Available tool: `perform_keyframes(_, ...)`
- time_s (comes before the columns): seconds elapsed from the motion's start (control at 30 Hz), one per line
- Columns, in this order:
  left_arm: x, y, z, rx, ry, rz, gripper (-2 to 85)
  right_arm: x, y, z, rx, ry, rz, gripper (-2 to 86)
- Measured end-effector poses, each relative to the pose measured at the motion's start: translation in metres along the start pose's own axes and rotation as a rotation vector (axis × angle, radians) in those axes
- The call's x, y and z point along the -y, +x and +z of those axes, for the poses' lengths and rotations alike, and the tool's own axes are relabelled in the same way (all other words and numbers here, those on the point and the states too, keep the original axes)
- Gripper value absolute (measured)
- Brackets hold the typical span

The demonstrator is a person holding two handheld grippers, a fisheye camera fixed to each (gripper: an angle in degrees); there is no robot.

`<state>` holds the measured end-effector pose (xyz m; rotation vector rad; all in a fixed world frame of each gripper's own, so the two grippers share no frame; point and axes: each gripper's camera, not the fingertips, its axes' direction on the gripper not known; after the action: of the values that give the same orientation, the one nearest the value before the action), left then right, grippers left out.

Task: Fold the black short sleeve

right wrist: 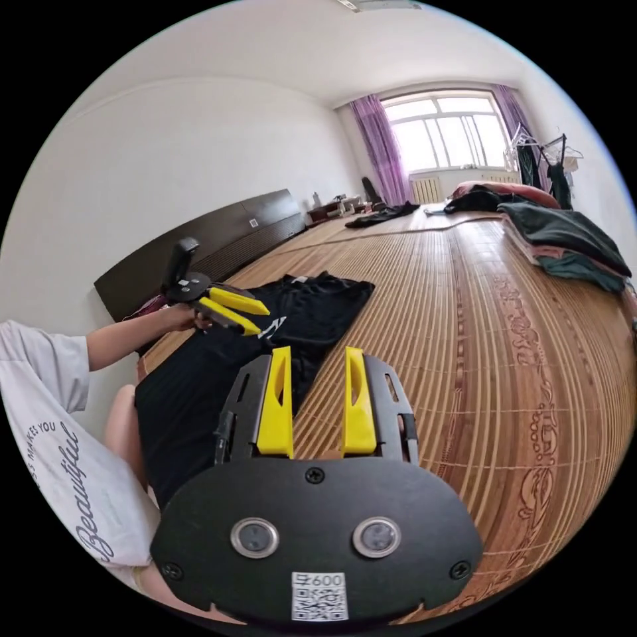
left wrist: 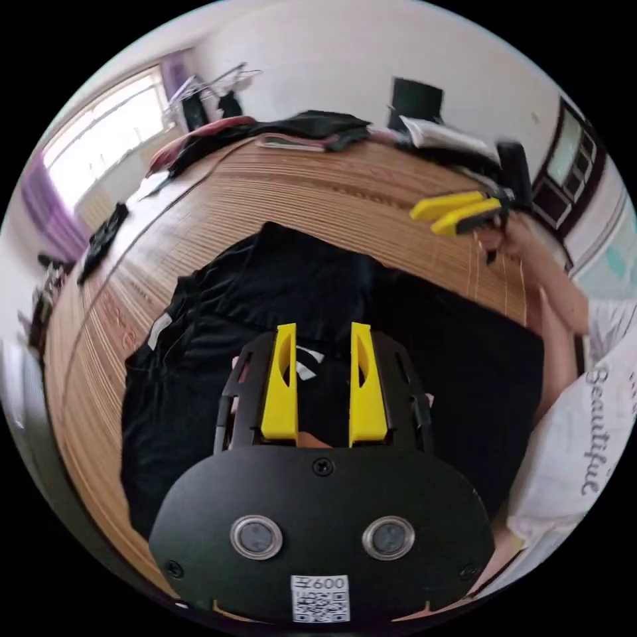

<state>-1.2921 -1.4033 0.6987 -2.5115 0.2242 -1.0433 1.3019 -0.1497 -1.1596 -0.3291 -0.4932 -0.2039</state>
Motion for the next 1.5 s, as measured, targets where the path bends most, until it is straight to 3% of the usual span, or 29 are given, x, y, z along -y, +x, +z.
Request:
perform_keyframes(0.07,-0.008,0.073,0.022,0.102,-0.015,0.1,9.5,0.014,-0.014,0.018,0.065,-0.075,0.009,9.8)
perform_keyframes(0.2,-0.022,0.105,0.054,0.071,-0.005,0.017,7.7,0.035,-0.056,0.026,0.04,-0.069,-0.042,8.9)
perform_keyframes(0.3,-0.038,0.122,0.087,0.039,-0.041,-0.009,4.2,0.056,-0.096,0.042,-0.071,-0.101,-0.111,7.7)
perform_keyframes(0.43,-0.063,0.157,0.098,0.093,0.037,-0.032,2.0,0.082,-0.152,0.088,-0.323,-0.301,-0.21,1.8)
perform_keyframes(0.53,-0.081,0.19,0.105,0.13,0.035,0.045,1.9,0.097,-0.162,0.078,-0.395,-0.287,-0.189,-0.4)
perform_keyframes(0.63,-0.104,0.22,0.113,0.224,0.027,0.13,1.9,0.12,-0.125,0.046,-0.276,-0.27,-0.013,-0.7)
perform_keyframes(0.77,-0.121,0.235,0.14,0.111,-0.016,0.113,2.4,0.131,-0.053,0.007,-0.022,-0.223,0.287,-0.8)
perform_keyframes(0.87,-0.133,0.247,0.159,0.149,-0.02,0.13,3.2,0.13,-0.023,-0.013,0.104,-0.159,0.436,-0.8)
perform_keyframes(1.13,-0.145,0.25,0.157,0.092,0.009,0.113,7.5,0.15,-0.009,-0.045,0.181,-0.128,0.525,-0.8)
perform_keyframes(1.37,-0.099,0.28,0.164,0.126,0.14,0.147,7.5,0.168,-0.005,-0.07,0.205,-0.113,0.545,-0.8)
perform_keyframes(1.5,-0.079,0.281,0.182,0.143,0.123,0.142,7.5,0.176,-0.008,-0.079,0.203,-0.112,0.542,-0.8)
